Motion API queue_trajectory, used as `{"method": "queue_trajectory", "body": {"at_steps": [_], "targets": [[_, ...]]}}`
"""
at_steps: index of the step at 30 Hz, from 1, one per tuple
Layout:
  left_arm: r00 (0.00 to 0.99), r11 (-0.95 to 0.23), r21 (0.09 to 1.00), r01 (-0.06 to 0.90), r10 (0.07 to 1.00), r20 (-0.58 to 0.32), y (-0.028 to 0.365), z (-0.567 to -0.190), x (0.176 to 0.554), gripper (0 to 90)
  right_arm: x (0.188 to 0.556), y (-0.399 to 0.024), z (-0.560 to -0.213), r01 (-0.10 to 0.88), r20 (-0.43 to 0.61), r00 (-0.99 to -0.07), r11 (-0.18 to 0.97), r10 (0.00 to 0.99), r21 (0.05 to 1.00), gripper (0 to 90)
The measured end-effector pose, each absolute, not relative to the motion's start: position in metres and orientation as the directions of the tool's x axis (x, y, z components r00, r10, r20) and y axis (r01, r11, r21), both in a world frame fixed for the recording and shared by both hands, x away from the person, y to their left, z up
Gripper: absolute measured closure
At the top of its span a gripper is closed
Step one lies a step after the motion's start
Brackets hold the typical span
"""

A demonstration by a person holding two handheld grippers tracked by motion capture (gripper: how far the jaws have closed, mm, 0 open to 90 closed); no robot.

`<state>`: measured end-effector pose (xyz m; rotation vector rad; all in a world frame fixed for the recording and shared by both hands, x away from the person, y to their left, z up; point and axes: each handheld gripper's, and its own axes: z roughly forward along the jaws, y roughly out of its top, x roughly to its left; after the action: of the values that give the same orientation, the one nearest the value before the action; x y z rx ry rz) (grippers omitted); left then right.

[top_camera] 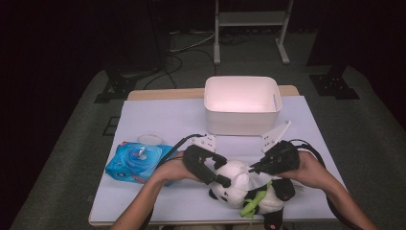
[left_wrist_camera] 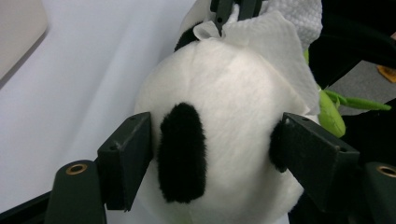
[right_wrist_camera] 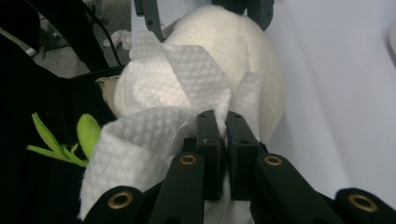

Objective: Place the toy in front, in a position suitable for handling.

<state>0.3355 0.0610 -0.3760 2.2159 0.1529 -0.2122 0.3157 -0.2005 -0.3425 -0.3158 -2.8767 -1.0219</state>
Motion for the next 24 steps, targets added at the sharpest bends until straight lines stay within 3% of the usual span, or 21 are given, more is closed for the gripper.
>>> {"method": "queue_trajectory", "body": {"at_steps": [6, 9, 11, 15, 17, 20, 23, 24], "targets": [[0.972, -0.634, 0.748, 0.194, 0.020, -0.235, 0.056, -0.374, 0.340, 26.2, 0.318, -0.195, -0.343, 0.203, 0.134, -0.979, 0.768, 0.152, 0.608, 84.7], [0.972, -0.623, 0.761, 0.182, -0.002, -0.234, 0.051, -0.372, 0.338, 22.1, 0.317, -0.194, -0.343, 0.199, 0.140, -0.980, 0.766, 0.143, 0.611, 84.6], [0.987, -0.667, 0.738, 0.104, -0.021, -0.159, 0.042, -0.374, 0.332, 18.0, 0.316, -0.193, -0.343, 0.193, 0.129, -0.981, 0.767, 0.144, 0.612, 84.6], [0.990, -0.669, 0.736, 0.097, -0.010, -0.139, 0.040, -0.373, 0.329, 18.2, 0.315, -0.195, -0.343, 0.197, 0.126, -0.980, 0.767, 0.151, 0.611, 84.6], [0.992, -0.671, 0.735, 0.098, 0.005, -0.128, 0.040, -0.372, 0.327, 23.8, 0.315, -0.195, -0.343, 0.194, 0.121, -0.981, 0.768, 0.152, 0.610, 84.6], [0.991, -0.656, 0.745, 0.122, 0.041, -0.126, 0.042, -0.371, 0.328, 39.4, 0.317, -0.195, -0.342, 0.195, 0.110, -0.981, 0.768, 0.162, 0.609, 84.6], [0.993, -0.632, 0.766, 0.117, 0.068, -0.095, 0.043, -0.369, 0.328, 44.5, 0.321, -0.197, -0.340, 0.203, 0.108, -0.979, 0.765, 0.173, 0.611, 84.6], [0.994, -0.626, 0.772, 0.113, 0.070, -0.088, 0.044, -0.367, 0.330, 50.3, 0.322, -0.198, -0.339, 0.207, 0.118, -0.978, 0.765, 0.171, 0.610, 84.6]]}}
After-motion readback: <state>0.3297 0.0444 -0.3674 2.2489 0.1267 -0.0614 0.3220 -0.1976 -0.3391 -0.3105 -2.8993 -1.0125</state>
